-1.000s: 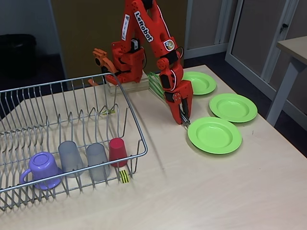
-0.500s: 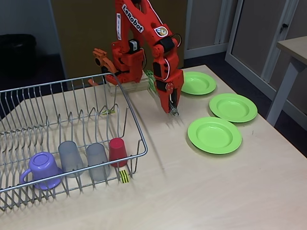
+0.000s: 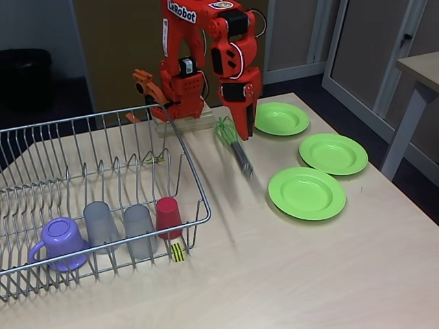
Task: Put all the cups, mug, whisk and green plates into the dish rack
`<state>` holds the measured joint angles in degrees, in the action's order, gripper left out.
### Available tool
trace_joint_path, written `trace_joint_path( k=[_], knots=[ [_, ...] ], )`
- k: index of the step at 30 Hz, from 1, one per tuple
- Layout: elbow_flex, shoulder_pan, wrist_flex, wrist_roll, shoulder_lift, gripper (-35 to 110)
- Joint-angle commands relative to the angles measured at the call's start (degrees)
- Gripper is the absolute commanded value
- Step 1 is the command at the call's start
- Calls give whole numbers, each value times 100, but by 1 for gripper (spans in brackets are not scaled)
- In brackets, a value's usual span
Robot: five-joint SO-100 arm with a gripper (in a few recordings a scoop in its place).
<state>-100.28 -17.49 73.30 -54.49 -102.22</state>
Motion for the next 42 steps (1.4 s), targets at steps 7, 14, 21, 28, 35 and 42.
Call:
trace_joint_path(
  k=[7,14,21,28,35,42],
  knots=[
    [413,-70,-9,44,167,0],
    [-343,-35,-492,-536,-79,0],
    [-1512,62,-1406,-879,-246,0],
    [-2338,114,-2250,-703,-316,1],
    [-3234,-264,-3331,-2338,-290,13],
    [-3489,-536,-3700,-3278,-88,21]
  ],
)
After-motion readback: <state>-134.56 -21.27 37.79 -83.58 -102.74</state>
